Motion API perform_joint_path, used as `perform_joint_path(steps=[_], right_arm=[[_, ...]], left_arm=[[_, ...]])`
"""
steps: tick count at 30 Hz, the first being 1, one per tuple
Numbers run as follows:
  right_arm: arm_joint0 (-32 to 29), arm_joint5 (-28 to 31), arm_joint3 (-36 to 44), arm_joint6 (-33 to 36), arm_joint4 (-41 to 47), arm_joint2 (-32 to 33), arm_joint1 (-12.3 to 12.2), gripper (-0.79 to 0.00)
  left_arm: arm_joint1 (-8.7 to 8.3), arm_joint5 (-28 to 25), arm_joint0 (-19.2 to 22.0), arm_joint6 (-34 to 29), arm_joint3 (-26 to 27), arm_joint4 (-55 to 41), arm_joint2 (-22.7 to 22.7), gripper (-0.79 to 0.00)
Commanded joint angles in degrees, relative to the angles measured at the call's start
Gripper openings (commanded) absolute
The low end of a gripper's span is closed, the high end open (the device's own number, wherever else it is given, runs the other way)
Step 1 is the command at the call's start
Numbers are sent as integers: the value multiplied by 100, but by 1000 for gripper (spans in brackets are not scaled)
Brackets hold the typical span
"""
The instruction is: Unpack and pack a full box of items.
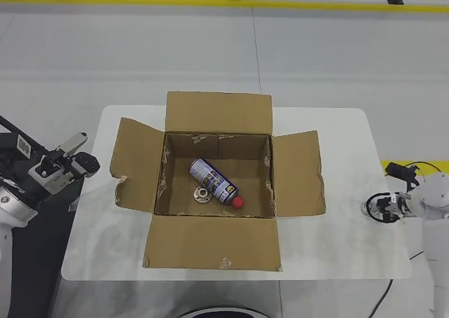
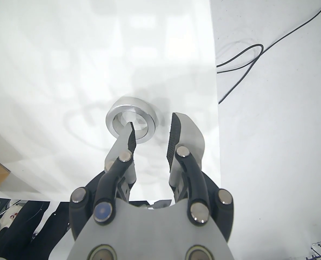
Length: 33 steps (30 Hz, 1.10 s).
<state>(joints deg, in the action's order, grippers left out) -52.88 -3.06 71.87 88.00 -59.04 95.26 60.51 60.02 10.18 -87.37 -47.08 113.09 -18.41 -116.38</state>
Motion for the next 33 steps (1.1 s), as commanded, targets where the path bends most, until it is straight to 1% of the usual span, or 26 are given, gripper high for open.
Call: perform_joint_path(steps=[1, 4, 12, 16, 17, 18, 22, 25, 27, 29, 33], right_arm=[[20, -2, -41, 0, 20, -37, -8, -502], [60, -8, -104, -7, 36, -106, -16, -539], [214, -87, -328, 0, -36, -332, -35, -606], [281, -96, -428, -27, -2, -416, -40, -674], [293, -101, -444, -33, 0, -432, -43, -751], [302, -104, -459, -40, 5, -446, -46, -785], [311, -85, -461, -117, 112, -456, -58, -785], [263, -53, -232, -253, 283, -353, -79, -785], [193, -109, 69, -330, 346, -257, -99, -785], [98, -219, 494, -422, 459, -129, -116, -785], [-140, -473, 1635, -577, 746, 75, -131, -785]], left_arm=[[0, 0, 0, 0, 0, 0, 0, 0], [0, 0, 0, 0, 0, 0, 0, 0], [0, 0, 0, 0, 0, 0, 0, 0], [0, 0, 0, 0, 0, 0, 0, 0], [0, 0, 0, 0, 0, 0, 0, 0], [0, 0, 0, 0, 0, 0, 0, 0], [0, 0, 0, 0, 0, 0, 0, 0], [0, 0, 0, 0, 0, 0, 0, 0], [0, 0, 0, 0, 0, 0, 0, 0], [0, 0, 0, 0, 0, 0, 0, 0], [0, 0, 0, 0, 0, 0, 0, 0]])
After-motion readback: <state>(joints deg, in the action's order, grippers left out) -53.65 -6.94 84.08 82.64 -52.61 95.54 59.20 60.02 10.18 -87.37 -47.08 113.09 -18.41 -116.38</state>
